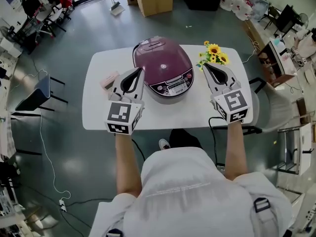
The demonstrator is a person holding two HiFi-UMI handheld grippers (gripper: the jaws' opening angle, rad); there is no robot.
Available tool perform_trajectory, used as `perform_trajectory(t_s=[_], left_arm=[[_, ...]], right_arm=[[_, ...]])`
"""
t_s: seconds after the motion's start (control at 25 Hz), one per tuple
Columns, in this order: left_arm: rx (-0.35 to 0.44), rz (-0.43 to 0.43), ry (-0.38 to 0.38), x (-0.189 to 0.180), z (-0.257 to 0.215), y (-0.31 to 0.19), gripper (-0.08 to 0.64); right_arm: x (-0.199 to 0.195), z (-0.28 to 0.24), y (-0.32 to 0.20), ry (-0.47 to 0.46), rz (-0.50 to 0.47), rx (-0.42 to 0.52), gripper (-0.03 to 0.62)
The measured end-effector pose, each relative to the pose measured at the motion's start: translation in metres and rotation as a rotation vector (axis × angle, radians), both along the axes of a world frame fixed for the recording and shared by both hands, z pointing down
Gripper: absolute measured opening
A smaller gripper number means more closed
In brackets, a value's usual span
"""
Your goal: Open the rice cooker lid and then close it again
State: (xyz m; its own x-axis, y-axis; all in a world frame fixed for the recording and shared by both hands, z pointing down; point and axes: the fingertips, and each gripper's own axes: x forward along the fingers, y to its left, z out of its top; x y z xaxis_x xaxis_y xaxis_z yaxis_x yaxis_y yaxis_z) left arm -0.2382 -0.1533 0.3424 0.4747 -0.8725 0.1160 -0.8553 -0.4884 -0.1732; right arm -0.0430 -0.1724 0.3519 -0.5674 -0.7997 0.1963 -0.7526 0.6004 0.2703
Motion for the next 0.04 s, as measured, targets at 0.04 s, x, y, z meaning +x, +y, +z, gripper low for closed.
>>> perform_trajectory(t_s=[0.04], left_arm=[[-0.004,-0.001,0.007,-0.0010,0.0005,-0.0003,0.015]], right_arm=[[-0.0008,-0.0006,-0.0003,0.000,0.000,-0.001,0.026]])
